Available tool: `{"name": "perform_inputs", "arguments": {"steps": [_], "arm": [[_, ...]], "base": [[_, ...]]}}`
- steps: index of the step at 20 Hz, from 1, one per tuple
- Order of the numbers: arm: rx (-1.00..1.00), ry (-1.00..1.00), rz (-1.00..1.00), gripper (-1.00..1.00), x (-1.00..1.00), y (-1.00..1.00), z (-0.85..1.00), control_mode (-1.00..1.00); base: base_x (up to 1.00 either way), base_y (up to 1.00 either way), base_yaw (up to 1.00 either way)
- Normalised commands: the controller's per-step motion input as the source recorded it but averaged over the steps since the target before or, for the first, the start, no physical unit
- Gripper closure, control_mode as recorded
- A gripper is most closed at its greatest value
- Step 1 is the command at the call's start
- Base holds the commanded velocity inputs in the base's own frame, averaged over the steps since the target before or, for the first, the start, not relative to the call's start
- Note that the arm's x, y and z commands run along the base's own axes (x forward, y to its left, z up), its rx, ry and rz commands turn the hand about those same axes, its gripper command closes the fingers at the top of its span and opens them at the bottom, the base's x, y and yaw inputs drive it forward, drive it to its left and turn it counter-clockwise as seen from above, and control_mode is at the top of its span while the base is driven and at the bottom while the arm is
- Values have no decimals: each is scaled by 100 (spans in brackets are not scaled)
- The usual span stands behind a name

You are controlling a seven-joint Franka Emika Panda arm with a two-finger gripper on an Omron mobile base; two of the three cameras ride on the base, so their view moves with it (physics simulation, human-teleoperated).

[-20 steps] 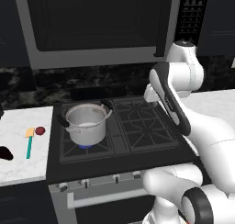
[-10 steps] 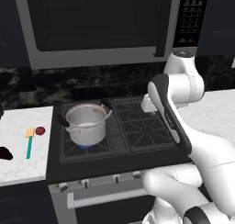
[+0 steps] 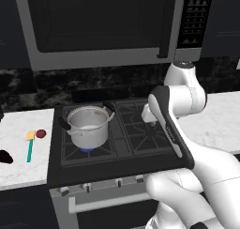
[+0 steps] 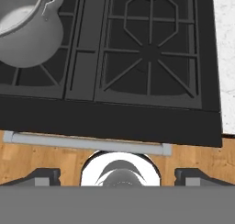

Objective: Put the avocado and tomato in the pot. Retrieve the spatula and lightly stir the vegetables in the pot.

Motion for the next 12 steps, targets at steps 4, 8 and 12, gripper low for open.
{"name": "perform_inputs", "arguments": {"steps": [4,8,12], "arm": [[8,-1,0,-100,0,2,0,-100],[5,-7,0,-100,-18,46,0,-100],[0,-16,0,-100,-7,83,0,-100]], "base": [[0,0,0],[0,0,0],[0,0,0]]}}
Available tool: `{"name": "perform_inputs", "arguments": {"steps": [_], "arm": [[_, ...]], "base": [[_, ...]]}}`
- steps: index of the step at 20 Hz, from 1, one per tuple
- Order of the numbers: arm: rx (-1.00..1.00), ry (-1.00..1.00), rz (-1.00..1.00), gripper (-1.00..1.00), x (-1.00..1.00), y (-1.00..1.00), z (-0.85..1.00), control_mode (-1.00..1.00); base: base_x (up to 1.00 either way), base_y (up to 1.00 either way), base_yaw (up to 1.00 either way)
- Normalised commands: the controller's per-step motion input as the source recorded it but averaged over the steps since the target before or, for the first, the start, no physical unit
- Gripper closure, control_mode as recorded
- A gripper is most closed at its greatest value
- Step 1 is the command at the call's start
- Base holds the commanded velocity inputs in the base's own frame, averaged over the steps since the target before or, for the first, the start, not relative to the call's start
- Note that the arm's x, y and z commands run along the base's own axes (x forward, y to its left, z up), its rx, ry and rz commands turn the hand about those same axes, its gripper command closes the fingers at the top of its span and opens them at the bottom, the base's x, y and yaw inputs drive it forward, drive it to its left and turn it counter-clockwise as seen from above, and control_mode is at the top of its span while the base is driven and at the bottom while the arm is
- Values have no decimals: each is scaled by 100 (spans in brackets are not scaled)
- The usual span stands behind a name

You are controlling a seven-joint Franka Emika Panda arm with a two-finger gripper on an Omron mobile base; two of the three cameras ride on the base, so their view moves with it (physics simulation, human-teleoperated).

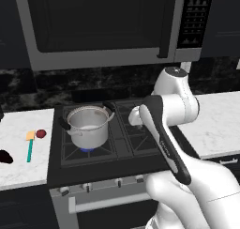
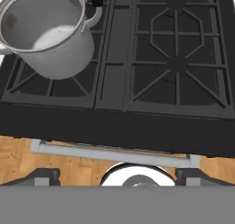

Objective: Put the avocado and tomato in the pot. Retrieve the spatula and lightly stir the vegetables in the pot.

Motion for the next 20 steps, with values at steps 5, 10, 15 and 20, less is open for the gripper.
{"name": "perform_inputs", "arguments": {"steps": [5,10,15,20], "arm": [[0,-1,0,-100,21,35,0,-100],[0,0,0,-100,24,8,0,-100],[0,1,0,-100,16,8,0,-100],[0,4,0,-100,22,14,0,-100]], "base": [[0,0,0],[0,0,0],[0,0,0],[0,0,0]]}}
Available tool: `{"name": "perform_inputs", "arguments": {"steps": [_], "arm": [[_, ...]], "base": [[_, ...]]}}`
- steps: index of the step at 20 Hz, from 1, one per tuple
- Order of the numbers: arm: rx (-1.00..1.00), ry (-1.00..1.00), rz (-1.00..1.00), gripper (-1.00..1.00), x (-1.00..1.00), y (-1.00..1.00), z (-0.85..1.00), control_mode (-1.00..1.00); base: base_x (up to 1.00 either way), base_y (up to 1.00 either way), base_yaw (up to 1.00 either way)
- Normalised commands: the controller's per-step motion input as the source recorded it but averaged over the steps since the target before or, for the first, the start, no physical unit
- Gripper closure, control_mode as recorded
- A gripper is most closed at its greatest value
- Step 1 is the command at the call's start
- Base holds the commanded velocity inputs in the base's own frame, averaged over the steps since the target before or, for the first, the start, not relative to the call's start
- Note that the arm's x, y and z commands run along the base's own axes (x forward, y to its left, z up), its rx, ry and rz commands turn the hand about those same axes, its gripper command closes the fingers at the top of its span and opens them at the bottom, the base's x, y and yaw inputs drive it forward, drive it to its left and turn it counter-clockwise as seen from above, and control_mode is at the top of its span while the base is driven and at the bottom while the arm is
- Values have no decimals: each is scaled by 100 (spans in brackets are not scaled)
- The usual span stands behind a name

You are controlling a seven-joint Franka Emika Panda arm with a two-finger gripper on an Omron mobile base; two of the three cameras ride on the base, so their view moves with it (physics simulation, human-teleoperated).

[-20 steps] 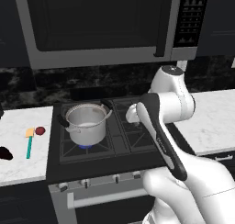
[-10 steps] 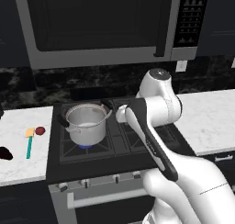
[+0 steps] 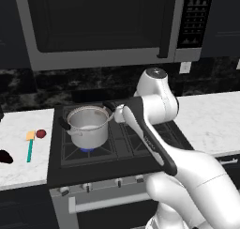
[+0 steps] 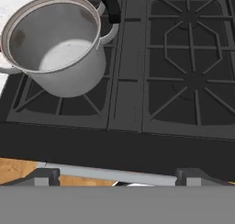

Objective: Put the avocado and tomato in the pot. Retrieve the spatula and lightly stir the vegetables in the pot.

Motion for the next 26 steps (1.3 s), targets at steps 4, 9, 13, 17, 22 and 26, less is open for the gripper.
{"name": "perform_inputs", "arguments": {"steps": [4,9,13,17,22,26], "arm": [[0,0,0,-100,4,11,0,-100],[0,0,0,-100,0,24,0,-100],[0,0,0,-100,0,23,-1,-100],[0,0,0,-100,0,38,-3,-100],[0,0,0,-100,0,12,-1,100],[0,0,0,-100,0,0,0,100]], "base": [[0,0,0],[0,0,0],[0,0,0],[0,0,0],[0,44,0],[-6,79,0]]}}
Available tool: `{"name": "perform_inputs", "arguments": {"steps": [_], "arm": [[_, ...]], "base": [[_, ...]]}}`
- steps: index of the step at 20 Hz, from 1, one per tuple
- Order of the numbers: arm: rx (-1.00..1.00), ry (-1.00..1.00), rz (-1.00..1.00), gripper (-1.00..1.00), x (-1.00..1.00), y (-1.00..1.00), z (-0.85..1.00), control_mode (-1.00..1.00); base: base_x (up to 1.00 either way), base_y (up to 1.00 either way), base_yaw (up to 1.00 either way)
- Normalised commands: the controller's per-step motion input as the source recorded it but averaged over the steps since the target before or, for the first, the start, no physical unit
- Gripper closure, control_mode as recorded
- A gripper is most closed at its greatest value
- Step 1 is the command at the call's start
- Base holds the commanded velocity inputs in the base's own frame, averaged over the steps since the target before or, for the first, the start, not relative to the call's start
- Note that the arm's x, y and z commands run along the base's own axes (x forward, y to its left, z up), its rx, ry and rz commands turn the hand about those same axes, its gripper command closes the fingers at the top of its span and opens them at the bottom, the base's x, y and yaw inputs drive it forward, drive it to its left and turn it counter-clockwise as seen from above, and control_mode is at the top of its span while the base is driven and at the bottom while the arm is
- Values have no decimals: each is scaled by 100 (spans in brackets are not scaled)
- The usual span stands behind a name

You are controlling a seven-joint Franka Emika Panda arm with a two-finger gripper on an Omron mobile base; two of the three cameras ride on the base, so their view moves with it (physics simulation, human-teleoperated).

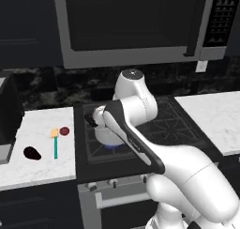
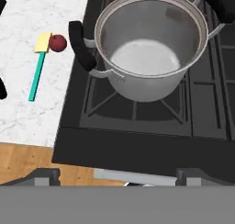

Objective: Put the avocado and tomato in the pot. Retrieve the spatula and lightly stir the vegetables in the pot.

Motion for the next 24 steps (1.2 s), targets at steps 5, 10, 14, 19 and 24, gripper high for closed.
{"name": "perform_inputs", "arguments": {"steps": [5,10,14,19,24], "arm": [[0,0,0,-100,0,0,0,100],[0,0,0,-100,0,0,0,100],[0,0,0,-100,0,0,0,100],[0,0,0,-100,0,0,0,100],[0,0,0,-100,0,0,0,100]], "base": [[-14,92,0],[-3,89,0],[1,43,0],[12,-4,0],[31,-12,0]]}}
